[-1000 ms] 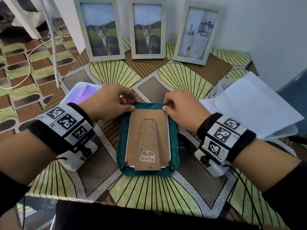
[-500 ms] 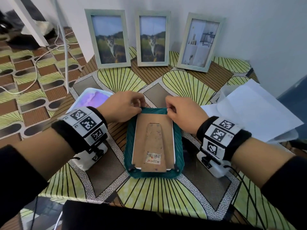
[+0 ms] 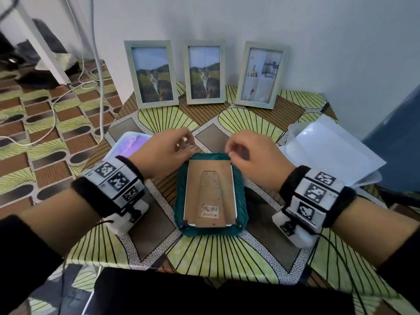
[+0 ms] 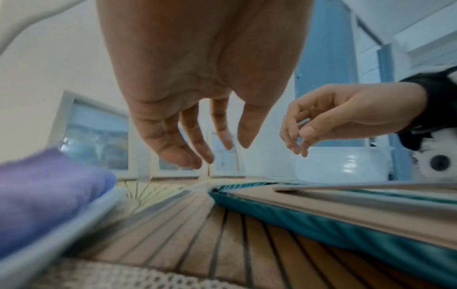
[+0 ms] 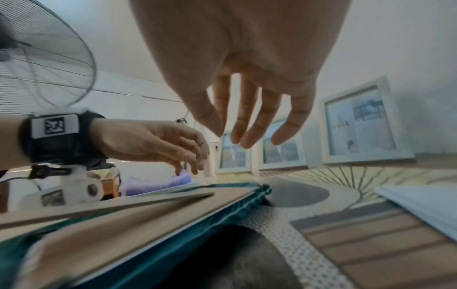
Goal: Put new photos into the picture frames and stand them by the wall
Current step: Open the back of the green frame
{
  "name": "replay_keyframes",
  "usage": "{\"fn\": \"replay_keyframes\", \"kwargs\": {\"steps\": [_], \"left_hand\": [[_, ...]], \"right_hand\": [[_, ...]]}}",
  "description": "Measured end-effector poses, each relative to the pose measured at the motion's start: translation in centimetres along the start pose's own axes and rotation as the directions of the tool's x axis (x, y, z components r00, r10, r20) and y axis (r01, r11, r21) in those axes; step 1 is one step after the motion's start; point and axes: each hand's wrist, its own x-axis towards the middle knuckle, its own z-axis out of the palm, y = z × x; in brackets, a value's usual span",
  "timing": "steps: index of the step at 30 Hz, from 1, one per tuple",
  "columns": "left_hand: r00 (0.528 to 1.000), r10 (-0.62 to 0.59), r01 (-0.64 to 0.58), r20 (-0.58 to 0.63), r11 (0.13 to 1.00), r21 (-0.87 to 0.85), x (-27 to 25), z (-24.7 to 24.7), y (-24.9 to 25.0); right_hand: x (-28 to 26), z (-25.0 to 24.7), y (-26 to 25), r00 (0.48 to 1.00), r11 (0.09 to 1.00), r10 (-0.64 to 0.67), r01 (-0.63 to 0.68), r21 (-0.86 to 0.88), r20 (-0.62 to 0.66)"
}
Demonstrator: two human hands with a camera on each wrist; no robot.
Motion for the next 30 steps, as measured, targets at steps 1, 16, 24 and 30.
{"fn": "replay_keyframes", "kwargs": {"steps": [1,16,24,30], "left_hand": [[0.995,0.101,-0.101,-0.005,0.995,0.019,-1.0,-0.3,0.1],[0.771,0.491,-0.580,0.406,0.804,0.129,-8.8,0.0,-1.1],[0.731,0.550,-0.627,0.405,0.774,0.082,-8.3,0.2,-1.1],[0.751,0.546,-0.609,0.371,0.790,0.071,-8.2,0.2,-1.1]], "right_hand": [[-0.9,-0.5,-0.4,0.997,0.998,-0.063,0.062,0.017,0.054],[-7.6,-1.5,-0.1,0.774,0.887,-0.314,0.446,-0.121,0.550],[-7.8,-0.8,0.7,0.768,0.877,-0.393,0.478,-0.044,0.505],[-7.6,-0.5,1.0,0.789,0.904,-0.376,0.427,0.006,0.485]]}}
